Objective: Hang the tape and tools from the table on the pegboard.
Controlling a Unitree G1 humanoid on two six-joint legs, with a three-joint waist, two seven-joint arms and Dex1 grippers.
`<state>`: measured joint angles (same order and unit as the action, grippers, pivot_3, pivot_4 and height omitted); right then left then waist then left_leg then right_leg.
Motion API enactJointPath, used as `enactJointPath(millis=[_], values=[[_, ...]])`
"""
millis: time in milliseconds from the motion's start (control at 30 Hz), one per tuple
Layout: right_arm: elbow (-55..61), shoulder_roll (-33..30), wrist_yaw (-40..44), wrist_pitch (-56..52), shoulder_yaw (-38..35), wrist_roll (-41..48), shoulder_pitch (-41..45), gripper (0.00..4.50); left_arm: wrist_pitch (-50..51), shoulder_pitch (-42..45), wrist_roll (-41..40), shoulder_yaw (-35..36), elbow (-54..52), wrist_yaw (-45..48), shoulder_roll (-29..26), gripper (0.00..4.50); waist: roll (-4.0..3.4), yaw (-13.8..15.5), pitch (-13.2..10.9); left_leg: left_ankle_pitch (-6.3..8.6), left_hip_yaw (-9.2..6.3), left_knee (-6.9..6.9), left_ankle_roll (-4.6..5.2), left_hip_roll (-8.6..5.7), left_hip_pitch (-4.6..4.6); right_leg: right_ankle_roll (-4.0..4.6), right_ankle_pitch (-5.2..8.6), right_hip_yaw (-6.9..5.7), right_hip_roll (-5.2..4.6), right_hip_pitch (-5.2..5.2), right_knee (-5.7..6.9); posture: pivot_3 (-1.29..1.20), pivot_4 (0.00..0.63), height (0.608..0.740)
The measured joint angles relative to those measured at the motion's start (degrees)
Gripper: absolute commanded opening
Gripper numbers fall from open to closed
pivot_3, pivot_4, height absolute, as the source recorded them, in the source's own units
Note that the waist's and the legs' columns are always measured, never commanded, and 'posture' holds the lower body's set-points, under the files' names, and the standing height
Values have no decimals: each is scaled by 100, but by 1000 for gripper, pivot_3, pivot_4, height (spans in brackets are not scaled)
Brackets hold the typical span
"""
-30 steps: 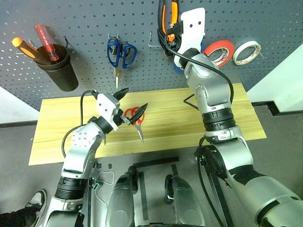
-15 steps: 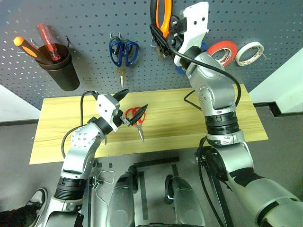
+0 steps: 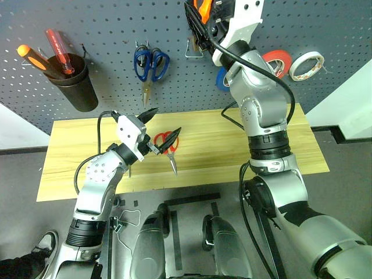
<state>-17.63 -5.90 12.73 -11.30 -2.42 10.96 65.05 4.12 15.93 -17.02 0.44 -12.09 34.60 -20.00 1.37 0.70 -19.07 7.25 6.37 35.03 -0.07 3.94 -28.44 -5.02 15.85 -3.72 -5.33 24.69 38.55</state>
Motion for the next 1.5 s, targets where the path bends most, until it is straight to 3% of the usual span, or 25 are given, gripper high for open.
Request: enactJointPath(millis=[1100,1500], values=[[-822,602,-282,1286,-261,-55,-90,2740,702,-705,-251,222,-1189,-288,-336,4500,-34,20,-33,4,-23,-16,6,4,5,3,3,2,-6,2,-9,138,375,717],[-1198,535,-475,1734,-378,-107,-112,2740,849,-766,-351,235,-1365,-334,-345,4500,-51,19,-65,4,-19,-50,6,2,2,1,3,2,-12,8,-36,134,375,717]])
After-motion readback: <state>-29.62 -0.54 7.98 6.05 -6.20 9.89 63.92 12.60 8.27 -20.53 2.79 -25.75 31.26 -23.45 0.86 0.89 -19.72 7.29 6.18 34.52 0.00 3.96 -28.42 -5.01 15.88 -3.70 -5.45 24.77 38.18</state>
